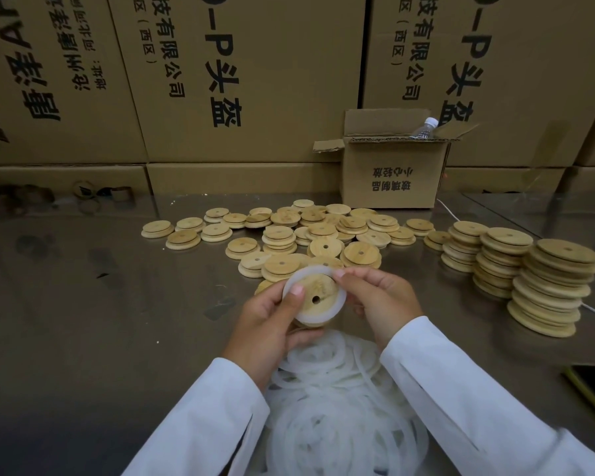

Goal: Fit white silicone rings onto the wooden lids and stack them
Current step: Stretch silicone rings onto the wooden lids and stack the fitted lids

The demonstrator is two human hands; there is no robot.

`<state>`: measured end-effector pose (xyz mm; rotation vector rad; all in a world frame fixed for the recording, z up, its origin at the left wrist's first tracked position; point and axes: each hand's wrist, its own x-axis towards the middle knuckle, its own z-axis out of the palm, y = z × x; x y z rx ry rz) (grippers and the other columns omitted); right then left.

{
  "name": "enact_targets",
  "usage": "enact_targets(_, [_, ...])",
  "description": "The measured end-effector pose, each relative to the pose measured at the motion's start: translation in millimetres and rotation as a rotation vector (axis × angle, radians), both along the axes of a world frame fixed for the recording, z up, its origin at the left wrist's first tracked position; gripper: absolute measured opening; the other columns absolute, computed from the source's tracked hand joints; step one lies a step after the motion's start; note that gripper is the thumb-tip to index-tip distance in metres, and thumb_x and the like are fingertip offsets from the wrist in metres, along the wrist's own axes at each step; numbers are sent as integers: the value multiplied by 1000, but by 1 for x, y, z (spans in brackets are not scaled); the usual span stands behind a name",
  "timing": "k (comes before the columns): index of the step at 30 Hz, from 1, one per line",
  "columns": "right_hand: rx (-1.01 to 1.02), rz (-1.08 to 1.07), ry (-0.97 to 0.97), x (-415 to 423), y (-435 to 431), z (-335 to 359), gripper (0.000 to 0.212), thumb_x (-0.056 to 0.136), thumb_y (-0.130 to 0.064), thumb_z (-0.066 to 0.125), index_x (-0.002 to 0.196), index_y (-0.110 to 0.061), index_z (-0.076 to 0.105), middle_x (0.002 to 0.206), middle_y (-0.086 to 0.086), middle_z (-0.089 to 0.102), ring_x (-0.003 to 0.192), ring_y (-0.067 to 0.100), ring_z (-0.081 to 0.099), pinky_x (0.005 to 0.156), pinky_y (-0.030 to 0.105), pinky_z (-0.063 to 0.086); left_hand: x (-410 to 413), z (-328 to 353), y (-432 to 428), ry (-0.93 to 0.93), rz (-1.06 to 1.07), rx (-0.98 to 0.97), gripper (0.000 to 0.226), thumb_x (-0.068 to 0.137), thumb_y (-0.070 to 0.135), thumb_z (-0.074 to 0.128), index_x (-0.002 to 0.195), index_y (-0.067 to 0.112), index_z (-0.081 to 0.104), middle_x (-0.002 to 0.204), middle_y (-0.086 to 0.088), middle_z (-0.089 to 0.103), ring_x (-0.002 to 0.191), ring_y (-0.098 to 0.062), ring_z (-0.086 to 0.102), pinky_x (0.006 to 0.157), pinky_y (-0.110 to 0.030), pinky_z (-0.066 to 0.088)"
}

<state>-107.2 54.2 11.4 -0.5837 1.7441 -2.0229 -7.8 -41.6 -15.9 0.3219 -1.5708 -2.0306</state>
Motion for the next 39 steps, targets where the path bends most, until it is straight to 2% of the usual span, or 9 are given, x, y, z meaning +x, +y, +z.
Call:
enact_targets(4, [33,15,-6,0,2,-1,11,81,-11,66,71,-14,69,58,-5,63,44,-3,53,45,6,39,0,-1,-1,7,8,-8,38,78,32,54,108,13,66,108,-12,69,100,-24,66,69,-29,56])
enact_targets(9, [14,50,45,1,1,1,6,84,-6,62,82,-2,67,65,2,60,44,-5,52,49,6,41,0,-1,0,27,41,10,33,79,32,53,104,15,67,102,-11,71,94,-24,68,66,-28,56])
enact_targets(13, [23,32,89,1,1,0,5,84,-6,63,79,-5,66,67,2,62,54,1,56,55,6,44,0,0,0,36,67,29,26,85,27,51,102,15,67,100,-11,72,92,-23,69,64,-28,57])
enact_targets(19, [-16,28,49,3,1,6,6,80,-8,67,75,-10,68,62,-2,64,48,-4,56,48,7,42,1,4,1,106,16,151,35,80,28,51,106,9,64,102,-12,71,93,-24,69,63,-28,56])
enact_targets(23, [-57,-57,114,10,-1,1,6,77,-10,71,74,-14,68,67,1,66,58,2,61,57,8,47,-1,3,3,127,27,156,32,82,27,51,106,11,63,103,-11,71,95,-23,68,71,-29,57])
enact_targets(26, [-36,-63,156,15,-4,-4,8,77,-15,71,82,-17,65,68,0,63,66,9,59,62,11,48,-2,4,2,199,52,249,28,85,24,49,105,11,63,100,-9,72,96,-22,68,74,-31,57])
enact_targets(29, [-19,-39,207,17,-5,-6,7,77,-12,70,77,-16,64,70,2,64,67,12,59,64,14,48,-2,5,-1,228,64,324,24,91,19,45,106,10,62,99,-8,72,96,-22,68,73,-31,58])
enact_targets(36, [-27,-107,243,10,-5,-8,11,80,-6,66,73,-14,65,70,2,64,62,7,57,58,8,45,-2,-2,-3,101,82,122,36,71,15,64,106,9,63,99,-10,72,91,-20,69,73,-26,56])
enact_targets(39, [-3,-114,309,9,-4,-11,13,79,-7,66,71,-17,66,71,-5,64,63,1,57,62,8,45,-1,-5,-5,17,95,28,29,76,1,66,103,9,65,98,-11,72,94,-25,68,83,-35,54])
